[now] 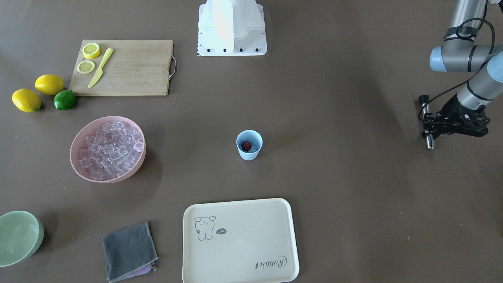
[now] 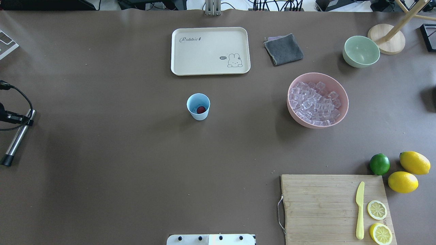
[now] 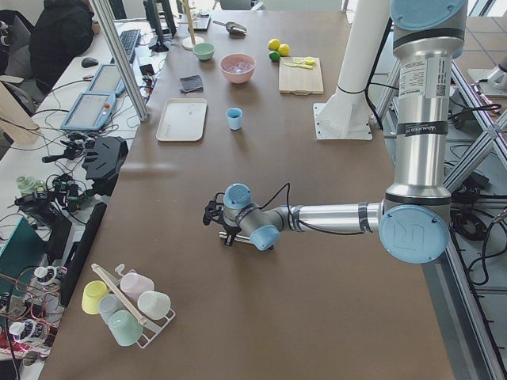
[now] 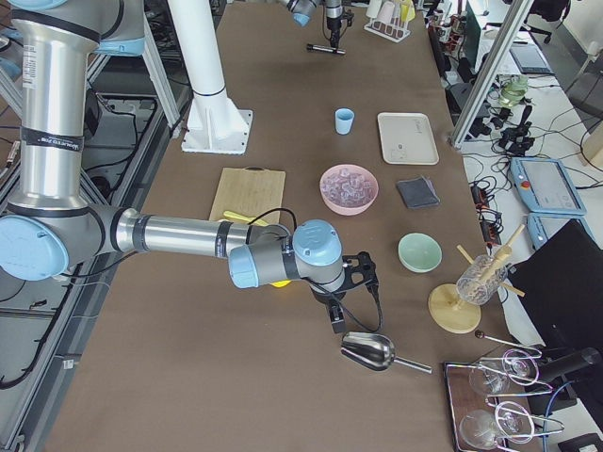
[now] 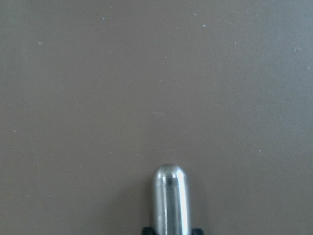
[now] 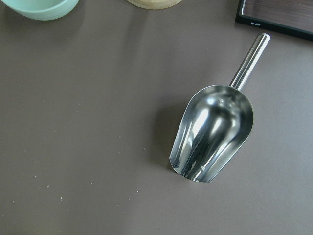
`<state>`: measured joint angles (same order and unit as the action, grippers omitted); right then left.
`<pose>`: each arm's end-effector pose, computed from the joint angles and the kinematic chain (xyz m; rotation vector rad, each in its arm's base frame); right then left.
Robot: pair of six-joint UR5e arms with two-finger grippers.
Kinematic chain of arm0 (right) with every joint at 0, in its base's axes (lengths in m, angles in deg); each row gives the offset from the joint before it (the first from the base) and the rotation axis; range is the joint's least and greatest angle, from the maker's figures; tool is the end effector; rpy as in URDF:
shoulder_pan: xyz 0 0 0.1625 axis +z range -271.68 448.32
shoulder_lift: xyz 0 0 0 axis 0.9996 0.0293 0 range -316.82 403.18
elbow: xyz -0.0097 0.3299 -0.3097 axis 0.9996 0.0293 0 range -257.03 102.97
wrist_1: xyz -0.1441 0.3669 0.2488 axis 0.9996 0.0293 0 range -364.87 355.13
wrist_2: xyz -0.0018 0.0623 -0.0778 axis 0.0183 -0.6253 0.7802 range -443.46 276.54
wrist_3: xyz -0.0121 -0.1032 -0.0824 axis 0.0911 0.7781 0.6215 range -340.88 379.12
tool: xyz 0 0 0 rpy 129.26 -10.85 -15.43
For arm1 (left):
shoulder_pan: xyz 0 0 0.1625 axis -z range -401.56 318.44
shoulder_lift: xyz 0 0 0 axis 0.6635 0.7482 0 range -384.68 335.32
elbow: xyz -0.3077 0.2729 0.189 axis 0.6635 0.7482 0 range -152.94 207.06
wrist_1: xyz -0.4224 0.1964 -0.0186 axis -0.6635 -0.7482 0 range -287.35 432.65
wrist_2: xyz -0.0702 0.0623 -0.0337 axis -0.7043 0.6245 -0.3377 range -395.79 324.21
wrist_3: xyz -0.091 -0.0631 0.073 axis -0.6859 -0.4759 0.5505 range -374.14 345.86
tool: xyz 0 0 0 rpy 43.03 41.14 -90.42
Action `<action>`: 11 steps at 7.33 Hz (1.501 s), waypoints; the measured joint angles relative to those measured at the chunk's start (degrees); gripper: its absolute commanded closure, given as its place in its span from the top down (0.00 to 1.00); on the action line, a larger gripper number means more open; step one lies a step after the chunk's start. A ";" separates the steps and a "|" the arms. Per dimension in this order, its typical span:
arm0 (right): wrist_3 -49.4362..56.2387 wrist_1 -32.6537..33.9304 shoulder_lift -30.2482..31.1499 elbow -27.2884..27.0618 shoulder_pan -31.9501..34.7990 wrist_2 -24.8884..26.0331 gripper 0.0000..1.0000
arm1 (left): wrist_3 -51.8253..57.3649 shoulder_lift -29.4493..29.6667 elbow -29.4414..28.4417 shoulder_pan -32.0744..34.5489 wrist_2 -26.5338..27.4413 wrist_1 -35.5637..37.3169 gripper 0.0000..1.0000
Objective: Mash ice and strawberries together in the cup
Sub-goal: 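Lower the left gripper and grasp the end of the metal pestle, then lift the pestle upright with the left gripper and carry it over the cup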
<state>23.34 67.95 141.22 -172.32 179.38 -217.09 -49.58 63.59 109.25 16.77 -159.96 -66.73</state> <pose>0.0511 -0.5024 0.7001 0.2743 -0.7460 -0.1481 0.2512 -0.5192 0.7094 0.2455 0.8484 0.1455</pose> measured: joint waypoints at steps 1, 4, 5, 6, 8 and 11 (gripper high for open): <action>0.00 0.01 0.11 -0.06 0.06 -0.11 0.99 | 0.21 0.25 1.58 0.09 -0.17 0.25 0.29; 0.00 -0.05 0.53 -0.52 0.27 -0.36 0.99 | -0.25 11.42 5.81 1.54 2.89 0.27 0.29; 0.00 -0.01 0.72 -0.68 0.31 -0.49 0.99 | -0.55 14.72 9.28 1.56 8.26 0.01 0.29; 0.00 0.11 0.95 -0.83 0.32 -0.57 0.99 | -2.55 16.65 13.61 0.90 14.34 -0.26 0.28; 0.00 0.27 1.64 -1.01 0.31 -0.74 0.99 | -12.65 20.36 20.62 -3.31 26.31 -0.28 0.28; 0.00 0.36 2.03 -1.01 0.27 -0.83 0.99 | -19.17 31.02 19.02 -23.78 62.26 2.20 0.27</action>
<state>23.34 68.31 143.25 -173.33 179.64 -217.92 -68.75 94.61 128.27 -7.01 -97.70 -64.53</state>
